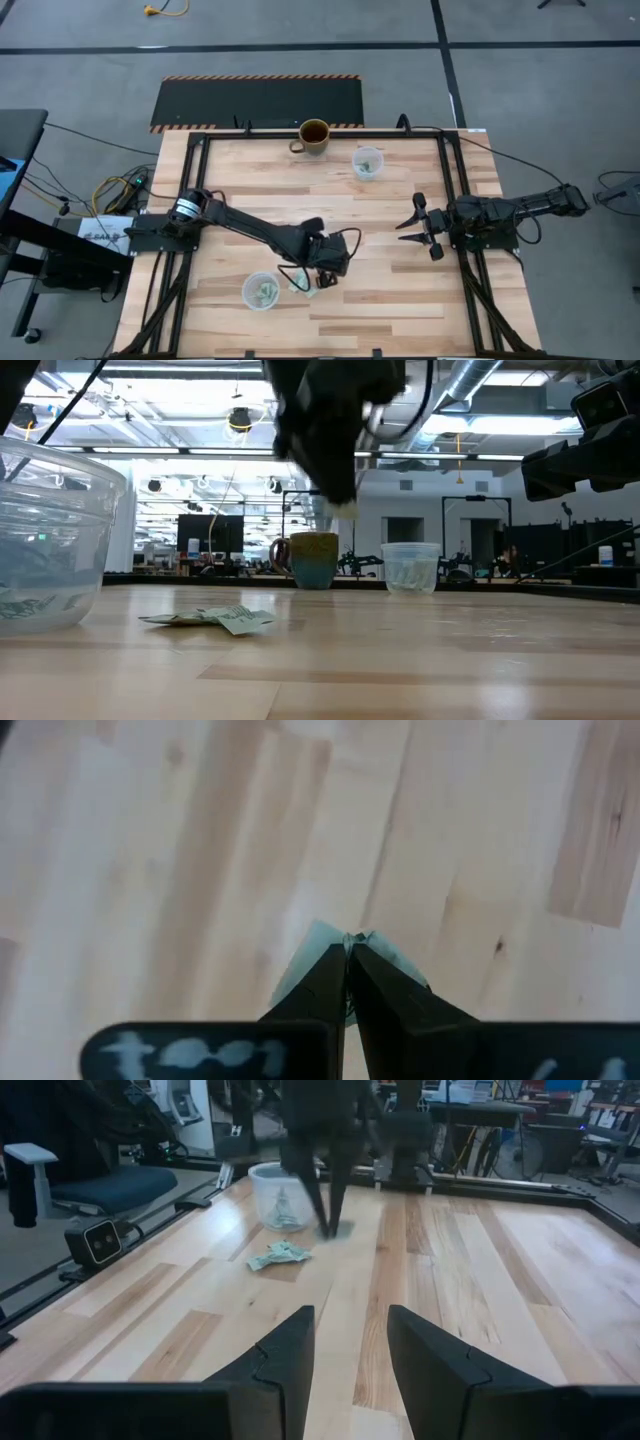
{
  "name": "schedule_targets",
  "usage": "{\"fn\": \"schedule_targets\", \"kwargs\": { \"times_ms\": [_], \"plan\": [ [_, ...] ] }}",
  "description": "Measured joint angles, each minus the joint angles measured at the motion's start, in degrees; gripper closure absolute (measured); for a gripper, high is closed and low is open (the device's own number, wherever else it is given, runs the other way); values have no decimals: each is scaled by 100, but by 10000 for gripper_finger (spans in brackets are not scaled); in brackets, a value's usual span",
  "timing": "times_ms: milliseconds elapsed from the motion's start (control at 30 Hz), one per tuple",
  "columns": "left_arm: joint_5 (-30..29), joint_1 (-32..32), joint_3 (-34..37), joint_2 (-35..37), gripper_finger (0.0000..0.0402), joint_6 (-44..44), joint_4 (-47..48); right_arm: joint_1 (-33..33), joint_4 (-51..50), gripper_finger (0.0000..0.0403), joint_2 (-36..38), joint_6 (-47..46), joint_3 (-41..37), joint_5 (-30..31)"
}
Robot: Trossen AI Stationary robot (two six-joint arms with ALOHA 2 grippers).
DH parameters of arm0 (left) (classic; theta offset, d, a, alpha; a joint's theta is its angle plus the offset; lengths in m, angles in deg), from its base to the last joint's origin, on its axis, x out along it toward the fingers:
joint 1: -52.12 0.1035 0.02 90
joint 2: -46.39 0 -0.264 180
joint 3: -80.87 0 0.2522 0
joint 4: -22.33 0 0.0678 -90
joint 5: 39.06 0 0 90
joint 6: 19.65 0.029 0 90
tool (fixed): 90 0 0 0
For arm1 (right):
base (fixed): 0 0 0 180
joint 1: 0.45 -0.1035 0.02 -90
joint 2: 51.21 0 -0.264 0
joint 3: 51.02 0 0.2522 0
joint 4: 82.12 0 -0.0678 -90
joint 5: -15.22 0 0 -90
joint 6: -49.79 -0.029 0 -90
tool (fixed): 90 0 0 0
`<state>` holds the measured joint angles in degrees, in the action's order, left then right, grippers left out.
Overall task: Pick and place items into bin
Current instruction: Put the top right stevia packet into the bottom transparent bin
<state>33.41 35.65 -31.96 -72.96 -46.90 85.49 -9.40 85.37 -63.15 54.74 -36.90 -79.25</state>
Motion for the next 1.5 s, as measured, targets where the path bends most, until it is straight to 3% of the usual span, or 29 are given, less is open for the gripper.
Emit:
{"fn": "schedule_targets", "kwargs": {
  "times_ms": [267,400,600,700,867,1133,1233,1500],
  "plan": [
    [-618,-349,-1469,49,400,115,2450,0,0,280,-2,0,0,1],
    [-951,-809,-1760,474,400,-75,3138,0,0,280,-2,0,0,0],
    [-872,-1379,-1762,1268,400,-582,3252,0,0,280,-2,0,0,1],
    [-426,-1683,-1762,1465,400,-613,3457,0,0,280,-2,0,0,2],
    [-46,-2430,-1741,1480,400,-948,4108,0,-2,280,-2,0,0,2],
    [-25,-3359,-1549,1475,400,-1366,3957,0,-1,280,-2,0,0,2],
    [-197,-3517,-1356,1482,400,-1359,3805,0,-2,280,-4,0,0,2],
    [26,-3389,-260,1473,401,-758,3260,0,-1,280,-4,0,0,2]
  ]
}}
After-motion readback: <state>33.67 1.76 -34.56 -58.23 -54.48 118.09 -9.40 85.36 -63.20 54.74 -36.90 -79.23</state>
